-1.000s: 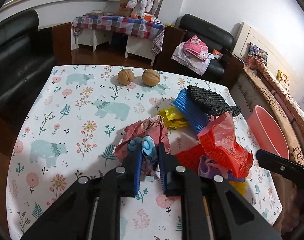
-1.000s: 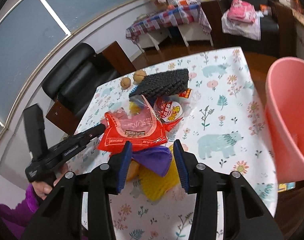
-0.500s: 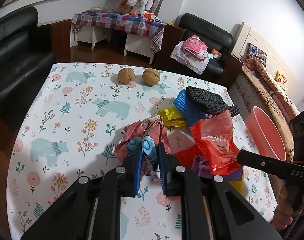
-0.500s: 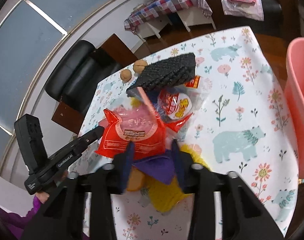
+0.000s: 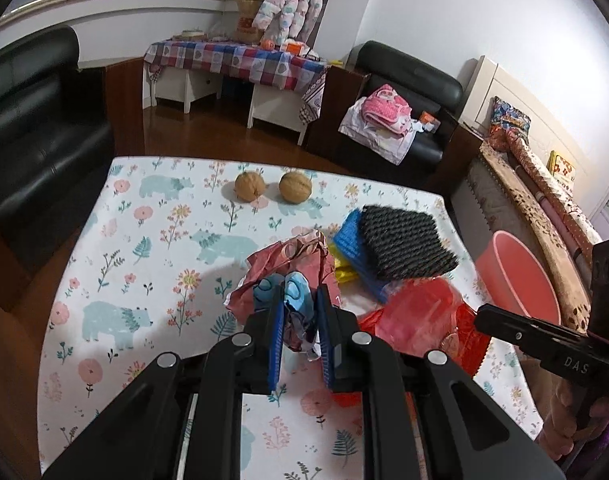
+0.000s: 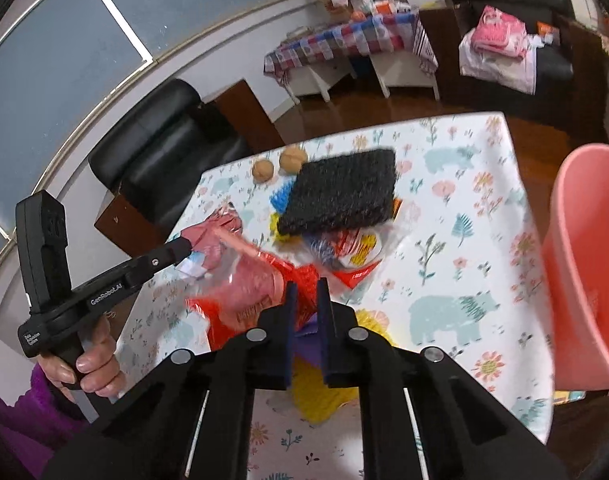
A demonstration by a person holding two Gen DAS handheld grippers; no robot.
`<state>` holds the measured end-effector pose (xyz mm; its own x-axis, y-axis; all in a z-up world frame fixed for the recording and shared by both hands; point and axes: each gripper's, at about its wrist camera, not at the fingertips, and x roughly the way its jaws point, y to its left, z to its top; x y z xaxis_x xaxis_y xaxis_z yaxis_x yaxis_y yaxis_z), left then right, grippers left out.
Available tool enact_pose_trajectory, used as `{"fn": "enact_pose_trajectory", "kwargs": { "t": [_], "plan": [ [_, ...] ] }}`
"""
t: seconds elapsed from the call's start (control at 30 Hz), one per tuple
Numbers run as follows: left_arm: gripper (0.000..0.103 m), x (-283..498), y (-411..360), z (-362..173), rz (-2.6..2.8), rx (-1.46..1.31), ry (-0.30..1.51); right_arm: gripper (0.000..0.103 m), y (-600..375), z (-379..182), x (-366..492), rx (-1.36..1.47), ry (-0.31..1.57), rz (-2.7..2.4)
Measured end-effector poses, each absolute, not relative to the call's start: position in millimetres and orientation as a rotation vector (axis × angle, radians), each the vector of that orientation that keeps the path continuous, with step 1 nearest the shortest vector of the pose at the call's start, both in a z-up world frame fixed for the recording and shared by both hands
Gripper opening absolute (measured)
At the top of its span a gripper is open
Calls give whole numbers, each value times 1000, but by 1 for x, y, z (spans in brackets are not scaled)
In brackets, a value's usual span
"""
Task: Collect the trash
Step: 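Grasp the pink-blue cloth with the left gripper while the right gripper grasps the red bag, then carry the cloth and red bag over the pink bucket and release both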
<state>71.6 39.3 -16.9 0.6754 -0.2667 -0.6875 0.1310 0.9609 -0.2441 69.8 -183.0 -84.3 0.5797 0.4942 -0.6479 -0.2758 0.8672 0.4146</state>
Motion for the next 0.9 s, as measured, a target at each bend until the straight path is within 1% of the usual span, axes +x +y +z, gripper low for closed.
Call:
{"fn": "enact_pose_trajectory", "kwargs": {
  "t": [0.27,0.5,0.9],
  "plan": [
    [15,62,20,11,-261,-154,746,8,-207,-58,56,282,746,427],
    [15,60,-7,25,-306,-131,728,8,-234,-45,48,303,690,378],
    [15,64,-81,34,-444,-43,738,8,-320,-37,38,376,616,167]
  ]
}}
